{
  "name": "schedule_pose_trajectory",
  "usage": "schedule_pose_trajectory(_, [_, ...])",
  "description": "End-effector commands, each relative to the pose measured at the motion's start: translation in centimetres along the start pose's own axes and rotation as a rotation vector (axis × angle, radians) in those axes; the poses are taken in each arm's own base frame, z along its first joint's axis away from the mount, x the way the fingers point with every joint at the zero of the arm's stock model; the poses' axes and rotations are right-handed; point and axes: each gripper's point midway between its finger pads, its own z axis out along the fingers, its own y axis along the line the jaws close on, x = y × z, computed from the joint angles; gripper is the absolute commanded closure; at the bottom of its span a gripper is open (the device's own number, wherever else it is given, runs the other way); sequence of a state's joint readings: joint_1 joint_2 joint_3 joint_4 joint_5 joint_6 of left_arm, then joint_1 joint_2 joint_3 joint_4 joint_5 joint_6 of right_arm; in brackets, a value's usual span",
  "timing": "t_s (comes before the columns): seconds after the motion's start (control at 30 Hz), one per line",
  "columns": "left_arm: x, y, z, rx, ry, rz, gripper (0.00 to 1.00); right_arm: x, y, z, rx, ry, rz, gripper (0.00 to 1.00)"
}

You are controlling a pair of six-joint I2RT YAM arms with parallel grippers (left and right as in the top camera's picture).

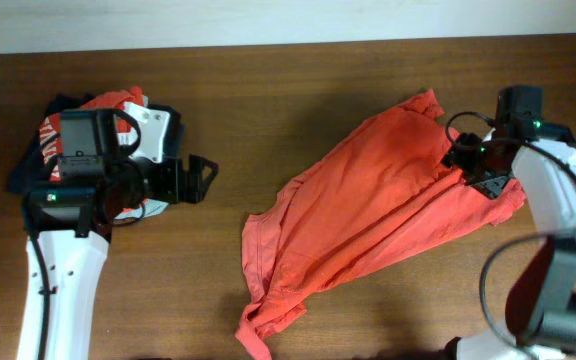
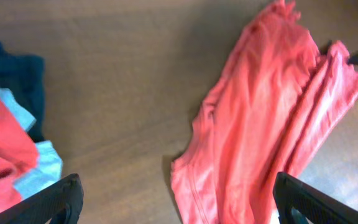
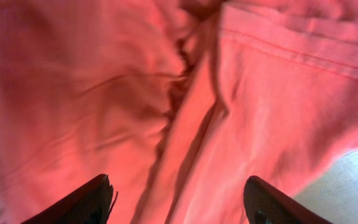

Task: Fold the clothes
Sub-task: 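Grasp the shirt's left edge with the left gripper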

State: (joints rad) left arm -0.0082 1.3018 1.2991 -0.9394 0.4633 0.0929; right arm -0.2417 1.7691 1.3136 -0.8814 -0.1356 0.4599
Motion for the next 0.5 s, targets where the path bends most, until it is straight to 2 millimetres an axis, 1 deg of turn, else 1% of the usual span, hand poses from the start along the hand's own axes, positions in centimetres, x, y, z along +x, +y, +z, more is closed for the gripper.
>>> schedule_pose_trajectory(0.0, [0.4,-1.0,0.4,-0.004,0.032,0.043,0.03,0.2,0.4,2.8,-0.041,0.065,-0.017,0.28])
schedule_pose_trajectory(0.1, [1.6,-1.3,1.0,-0.055,0.092,0.073,0.03,0.1,0.0,4.9,-0.021,0.085,0.040,0.35])
schedule_pose_trajectory(0.17, [2.3,-1.6,1.3,-0.070,0.125,0.089,0.03,-0.3,-0.4,5.5,0.004,0.073,0.048,0.40])
schedule_pose_trajectory(0.23, [3.0,-2.0,1.5,-0.079,0.156,0.104,0.03,-0.7,-1.2,5.6,0.050,0.052,0.075,0.53])
schedule_pose_trajectory(0.27, [3.3,-2.1,1.6,-0.083,0.173,0.109,0.03,-0.7,-1.5,5.6,0.063,0.047,0.079,0.58])
schedule_pose_trajectory(0.33, [3.9,-2.5,2.0,-0.079,0.202,0.117,0.03,-0.6,-1.7,5.6,0.073,0.050,0.080,0.71])
schedule_pose_trajectory(0.43, [5.1,-2.9,2.9,-0.065,0.263,0.117,0.03,-0.3,-1.8,5.6,0.081,0.063,0.081,0.95])
schedule_pose_trajectory(0.47, [5.7,-2.9,3.3,-0.061,0.292,0.114,0.03,-0.2,-1.9,5.5,0.081,0.065,0.081,0.96])
